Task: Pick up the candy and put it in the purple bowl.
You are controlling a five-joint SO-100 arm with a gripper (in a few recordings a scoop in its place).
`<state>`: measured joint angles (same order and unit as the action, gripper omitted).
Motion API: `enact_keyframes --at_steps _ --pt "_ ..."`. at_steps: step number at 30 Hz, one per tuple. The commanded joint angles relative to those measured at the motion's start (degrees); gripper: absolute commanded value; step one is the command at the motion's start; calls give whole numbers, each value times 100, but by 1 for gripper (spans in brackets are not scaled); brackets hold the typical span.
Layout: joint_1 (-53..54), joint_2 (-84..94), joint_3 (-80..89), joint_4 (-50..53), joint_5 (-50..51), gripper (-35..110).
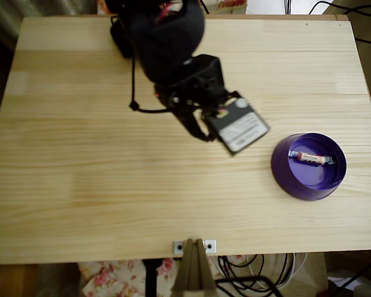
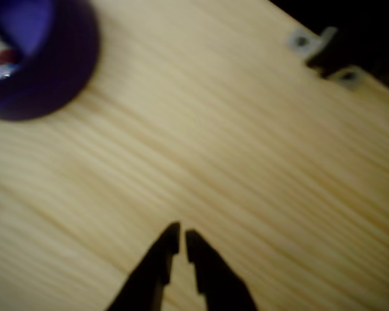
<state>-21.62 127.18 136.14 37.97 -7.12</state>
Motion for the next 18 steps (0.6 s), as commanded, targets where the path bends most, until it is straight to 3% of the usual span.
enact_keyframes --at_steps 1,11,18 --pt "448 501 -18 88 -237 -1" --pt "1151 229 861 -967 -237 -1" --pt "1283 141 694 -888 -237 -1"
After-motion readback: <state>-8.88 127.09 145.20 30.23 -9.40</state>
